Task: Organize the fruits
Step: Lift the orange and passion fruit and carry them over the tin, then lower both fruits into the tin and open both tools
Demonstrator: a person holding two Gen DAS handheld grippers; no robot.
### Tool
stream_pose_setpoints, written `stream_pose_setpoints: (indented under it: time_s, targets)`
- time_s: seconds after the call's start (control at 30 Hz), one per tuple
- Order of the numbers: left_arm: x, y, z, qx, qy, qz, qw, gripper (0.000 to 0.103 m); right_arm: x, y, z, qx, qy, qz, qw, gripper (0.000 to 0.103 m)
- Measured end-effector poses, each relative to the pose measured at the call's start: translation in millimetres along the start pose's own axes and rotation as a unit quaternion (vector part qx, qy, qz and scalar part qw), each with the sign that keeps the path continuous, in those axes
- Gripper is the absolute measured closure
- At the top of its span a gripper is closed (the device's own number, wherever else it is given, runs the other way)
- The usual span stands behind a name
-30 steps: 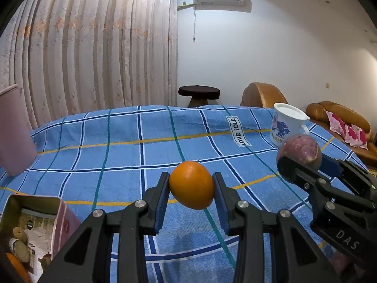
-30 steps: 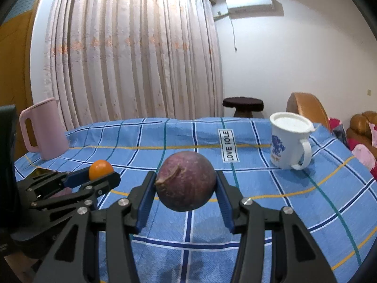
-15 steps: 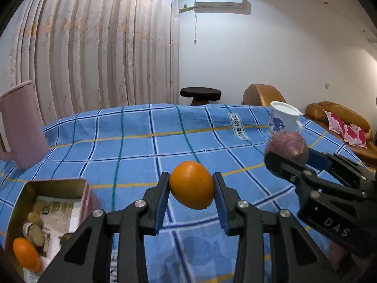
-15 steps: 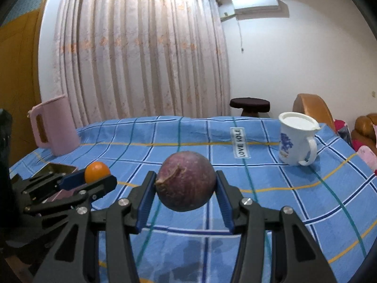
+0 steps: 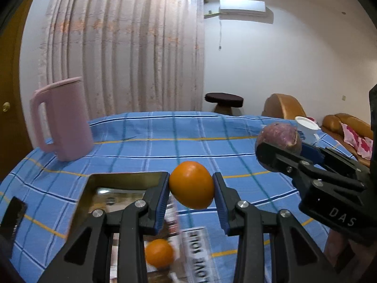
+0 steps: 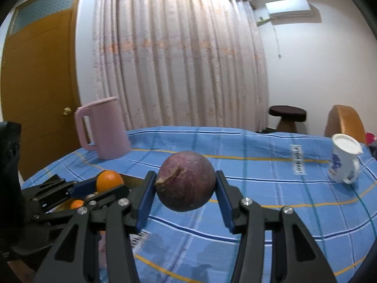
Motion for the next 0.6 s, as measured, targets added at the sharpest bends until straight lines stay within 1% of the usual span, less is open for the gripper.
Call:
stream_pose_setpoints:
  time_s: [0.17, 0.27, 0.43, 0.6]
  targets:
    - [33.4, -8.4, 3.5, 0.015, 0.023, -0.011, 0.9996, 0.064, 31.7, 2.0, 23.4, 0.015, 0.034, -0.011, 0.999, 0.051]
    - [54.4, -18.2, 6.6, 0.025, 0.037, -0.019, 0.9988, 0.064, 53.2, -2.6, 38.1, 0.027, 0.055, -0.021, 0.998, 0.051]
    - [83.7, -34.9, 10.0, 0.042, 0.057, -0.029, 0.9970, 0.064, 81.0, -20.7, 62.6, 0.057, 0.080, -0.037, 0.994, 0.051]
    - [103.1, -50.7, 11.4, 0.055, 0.067, -0.032, 0.9958, 0.064, 99.2, -38.2, 79.1, 0.087, 0.100, -0.045, 0.990, 0.051]
Point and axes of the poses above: each gripper's, at about its wrist camera, not at the fingertips, and z roughly the way its jaws point, x to its left, y to its top, the point moved 9 cm from there along z, roughly the way its jaws point, and after that the axes turned 13 degrees about y, right-handed, at the moved point
